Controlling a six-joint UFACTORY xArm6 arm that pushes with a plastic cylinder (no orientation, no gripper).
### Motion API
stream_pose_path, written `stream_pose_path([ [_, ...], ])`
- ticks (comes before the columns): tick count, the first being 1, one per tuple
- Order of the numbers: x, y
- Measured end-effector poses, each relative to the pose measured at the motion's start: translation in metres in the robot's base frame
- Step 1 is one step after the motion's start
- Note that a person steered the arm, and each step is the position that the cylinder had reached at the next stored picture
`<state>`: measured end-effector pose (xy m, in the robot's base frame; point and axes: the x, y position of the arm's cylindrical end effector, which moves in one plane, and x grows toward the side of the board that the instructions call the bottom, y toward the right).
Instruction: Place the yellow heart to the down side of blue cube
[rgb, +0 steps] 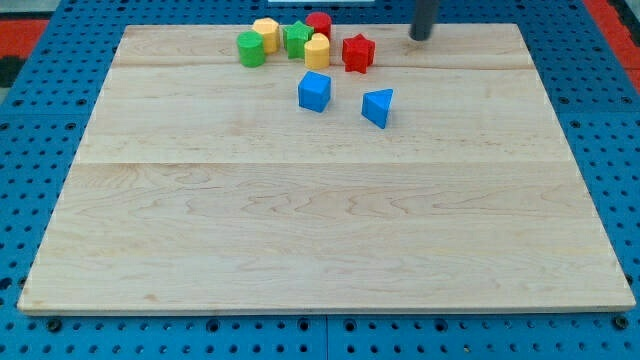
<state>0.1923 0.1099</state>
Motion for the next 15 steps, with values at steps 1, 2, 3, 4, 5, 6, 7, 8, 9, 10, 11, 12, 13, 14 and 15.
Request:
stream_pose_path([
  [1, -0.001, -0.008],
  [2, 0.000, -0.045],
  [3, 0.001, -0.092],
  [4, 0.001, -0.116],
  [5, 0.007, -0.116],
  [6, 0.017, -0.116],
  [7, 0.028, -0.126],
  [8, 0.049, -0.138],
  [9, 0.074, -0.120],
  [10, 0.113, -0.110],
  [11, 0.142, -0.091],
  [12, 0.139, -0.069],
  [13, 0.164, -0.054],
  [14, 0.201, -0.055],
  [15, 0.210, -0.053],
])
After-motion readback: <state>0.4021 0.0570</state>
